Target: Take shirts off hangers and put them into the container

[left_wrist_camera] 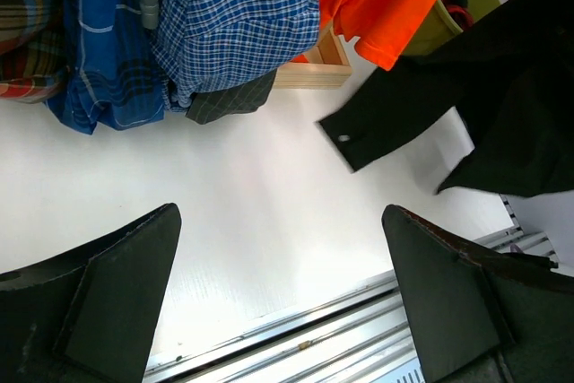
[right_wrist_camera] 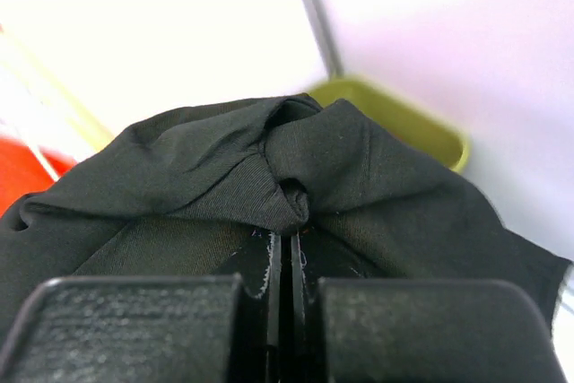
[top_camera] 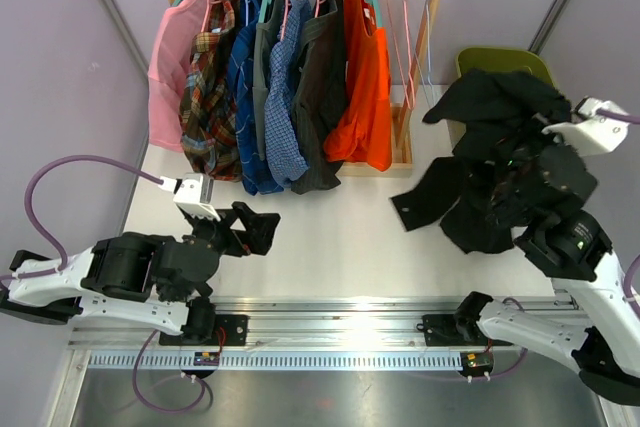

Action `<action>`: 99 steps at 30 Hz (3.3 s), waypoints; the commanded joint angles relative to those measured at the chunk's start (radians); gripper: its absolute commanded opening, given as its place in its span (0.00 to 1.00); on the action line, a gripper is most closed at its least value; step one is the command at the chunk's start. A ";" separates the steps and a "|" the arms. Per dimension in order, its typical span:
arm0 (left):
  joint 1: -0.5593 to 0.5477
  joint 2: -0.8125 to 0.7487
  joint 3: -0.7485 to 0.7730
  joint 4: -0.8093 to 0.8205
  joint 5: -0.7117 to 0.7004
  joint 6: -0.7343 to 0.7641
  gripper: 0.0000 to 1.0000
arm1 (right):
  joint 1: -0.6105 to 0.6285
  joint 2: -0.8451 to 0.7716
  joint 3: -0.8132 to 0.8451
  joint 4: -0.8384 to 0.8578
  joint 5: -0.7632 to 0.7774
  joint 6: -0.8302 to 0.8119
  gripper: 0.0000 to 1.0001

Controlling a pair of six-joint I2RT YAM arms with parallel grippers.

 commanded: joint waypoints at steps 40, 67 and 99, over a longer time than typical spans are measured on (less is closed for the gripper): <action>-0.006 0.011 0.151 0.022 -0.025 0.054 0.99 | -0.946 1.203 1.487 0.825 -1.057 -0.146 0.00; 0.011 0.014 0.079 0.062 -0.035 0.028 0.99 | -1.002 1.527 1.153 -0.146 -0.600 0.183 0.00; 0.027 0.030 0.042 0.108 0.059 0.009 0.99 | -1.115 1.691 0.997 -0.497 -1.092 0.298 0.42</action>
